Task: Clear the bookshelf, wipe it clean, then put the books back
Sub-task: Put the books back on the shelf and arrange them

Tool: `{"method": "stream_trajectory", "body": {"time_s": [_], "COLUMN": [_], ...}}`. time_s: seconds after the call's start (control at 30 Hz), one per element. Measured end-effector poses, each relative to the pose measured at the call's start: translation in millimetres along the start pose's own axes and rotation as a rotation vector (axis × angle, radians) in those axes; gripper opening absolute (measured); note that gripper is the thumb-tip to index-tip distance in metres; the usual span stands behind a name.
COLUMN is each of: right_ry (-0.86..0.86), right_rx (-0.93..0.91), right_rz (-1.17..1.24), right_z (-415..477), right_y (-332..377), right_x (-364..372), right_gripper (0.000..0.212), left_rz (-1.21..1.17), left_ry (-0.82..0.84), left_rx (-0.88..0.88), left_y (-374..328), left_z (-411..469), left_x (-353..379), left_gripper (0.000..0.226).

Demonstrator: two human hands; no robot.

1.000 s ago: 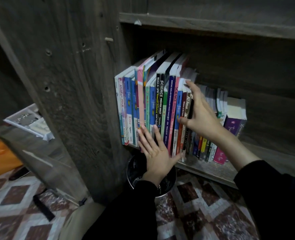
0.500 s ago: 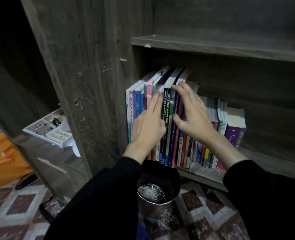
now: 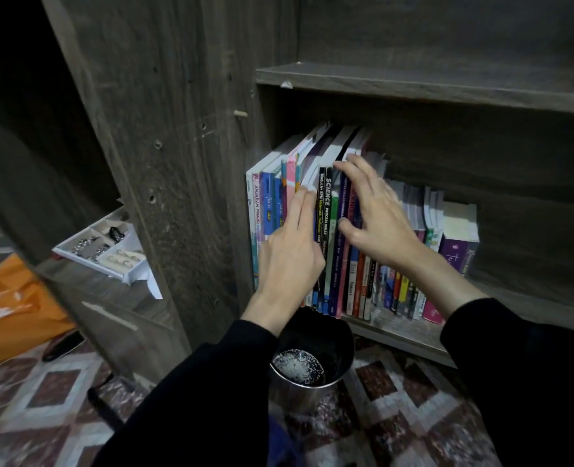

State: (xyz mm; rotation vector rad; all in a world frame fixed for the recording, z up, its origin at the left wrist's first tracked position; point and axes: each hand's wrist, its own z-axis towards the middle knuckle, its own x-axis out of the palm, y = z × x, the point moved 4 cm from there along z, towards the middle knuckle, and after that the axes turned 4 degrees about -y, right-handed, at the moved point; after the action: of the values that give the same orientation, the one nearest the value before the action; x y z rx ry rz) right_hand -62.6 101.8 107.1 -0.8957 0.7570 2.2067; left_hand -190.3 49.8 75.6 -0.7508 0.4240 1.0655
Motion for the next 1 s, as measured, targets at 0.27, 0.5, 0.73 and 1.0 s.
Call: {"method": "stream_trajectory", "body": {"time_s": [0.27, 0.5, 0.73, 1.0], "right_ry": [0.0, 0.029, 0.011, 0.028], "right_rx": [0.033, 0.031, 0.018, 0.021], "right_rz": [0.026, 0.039, 0.021, 0.002], "right_z": [-0.5, 0.5, 1.2, 1.0], "right_y": [3.6, 1.1, 0.0, 1.0], "right_x": [1.1, 1.5, 3.1, 2.0], "right_gripper": [0.082, 0.085, 0.086, 0.085], "left_rz": [0.02, -0.3, -0.232, -0.217], "left_ry": [-0.206, -0.133, -0.233, -0.331], "left_rx": [0.02, -0.095, -0.033, -0.126], "left_y": [3.5, 6.5, 4.0, 3.8], "left_z": [-42.1, -13.4, -37.1, -52.0], "left_x": [-20.8, -1.1, -18.0, 2.1], "left_gripper": [0.041, 0.057, 0.056, 0.096]}}
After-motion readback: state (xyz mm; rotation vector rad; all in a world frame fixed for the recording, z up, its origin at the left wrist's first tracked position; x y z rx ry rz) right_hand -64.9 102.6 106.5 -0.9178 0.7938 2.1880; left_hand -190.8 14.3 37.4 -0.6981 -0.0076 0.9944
